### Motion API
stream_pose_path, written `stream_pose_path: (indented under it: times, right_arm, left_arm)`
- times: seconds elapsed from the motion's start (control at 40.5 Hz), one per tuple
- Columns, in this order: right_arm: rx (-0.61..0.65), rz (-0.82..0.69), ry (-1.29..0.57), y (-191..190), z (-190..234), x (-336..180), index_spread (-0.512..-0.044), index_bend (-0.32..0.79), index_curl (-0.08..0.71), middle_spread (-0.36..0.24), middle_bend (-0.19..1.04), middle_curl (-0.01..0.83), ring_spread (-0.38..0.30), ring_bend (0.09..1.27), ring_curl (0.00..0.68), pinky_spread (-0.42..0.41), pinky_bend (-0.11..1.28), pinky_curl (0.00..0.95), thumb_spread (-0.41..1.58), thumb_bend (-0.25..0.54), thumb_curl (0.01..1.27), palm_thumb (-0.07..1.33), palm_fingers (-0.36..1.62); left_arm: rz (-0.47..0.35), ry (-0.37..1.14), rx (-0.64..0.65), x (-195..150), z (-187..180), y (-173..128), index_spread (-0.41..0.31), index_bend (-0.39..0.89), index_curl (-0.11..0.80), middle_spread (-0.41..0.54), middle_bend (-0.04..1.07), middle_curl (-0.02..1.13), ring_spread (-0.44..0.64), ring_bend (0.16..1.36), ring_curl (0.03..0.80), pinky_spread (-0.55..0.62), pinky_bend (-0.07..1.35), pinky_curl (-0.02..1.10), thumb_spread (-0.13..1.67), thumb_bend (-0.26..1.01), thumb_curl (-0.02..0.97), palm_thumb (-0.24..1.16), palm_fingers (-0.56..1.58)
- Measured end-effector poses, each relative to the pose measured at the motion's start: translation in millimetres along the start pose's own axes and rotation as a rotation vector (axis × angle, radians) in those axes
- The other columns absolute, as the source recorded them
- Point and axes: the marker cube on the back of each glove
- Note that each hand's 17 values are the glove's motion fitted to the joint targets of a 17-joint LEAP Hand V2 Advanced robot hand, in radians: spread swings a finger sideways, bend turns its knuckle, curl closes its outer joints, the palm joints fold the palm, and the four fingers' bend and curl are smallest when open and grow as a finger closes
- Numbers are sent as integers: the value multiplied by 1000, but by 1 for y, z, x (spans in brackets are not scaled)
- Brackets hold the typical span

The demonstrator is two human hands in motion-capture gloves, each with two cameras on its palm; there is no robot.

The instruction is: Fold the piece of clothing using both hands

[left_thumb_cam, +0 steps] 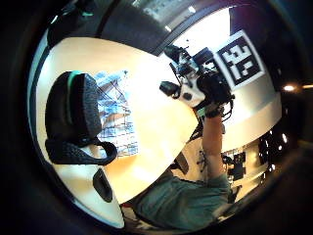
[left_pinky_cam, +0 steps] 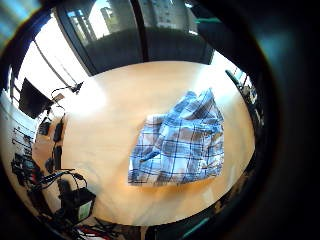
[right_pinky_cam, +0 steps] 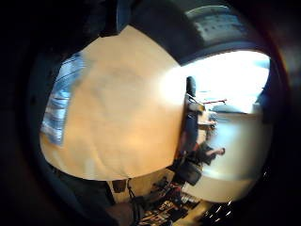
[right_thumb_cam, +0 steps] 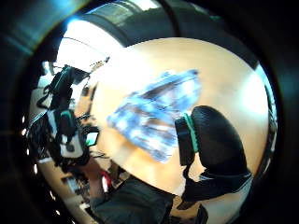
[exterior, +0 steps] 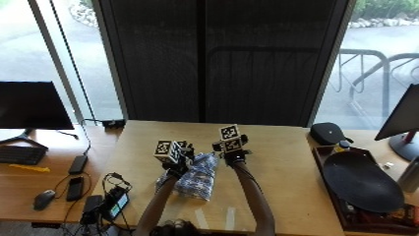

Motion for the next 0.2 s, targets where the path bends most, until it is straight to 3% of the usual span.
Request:
stream_pose_path:
  times: [0.123,0.173,0.197]
  right_arm:
    - [64,136,158,2,2,35,-328,129,324,-63,129,316,19,204,367,192,641,385,1275,-13,402,716,251]
    - [70,149,145,8,2,39,-329,131,317,-57,140,310,36,207,359,208,657,383,1288,-17,395,707,257]
    - [71,153,129,10,2,40,-328,137,315,-51,136,304,47,201,350,214,657,377,1296,-5,396,723,234]
  left_arm:
    - [30,-114,-61,13,12,-4,-131,162,406,5,131,403,253,345,332,312,218,404,1495,215,267,339,436]
    - [45,-183,-26,9,11,-12,-130,181,411,8,159,406,260,350,334,319,216,403,1488,207,269,334,454]
    - [53,-240,10,5,7,-17,-130,158,404,19,116,386,268,362,333,324,230,405,1466,197,271,332,406]
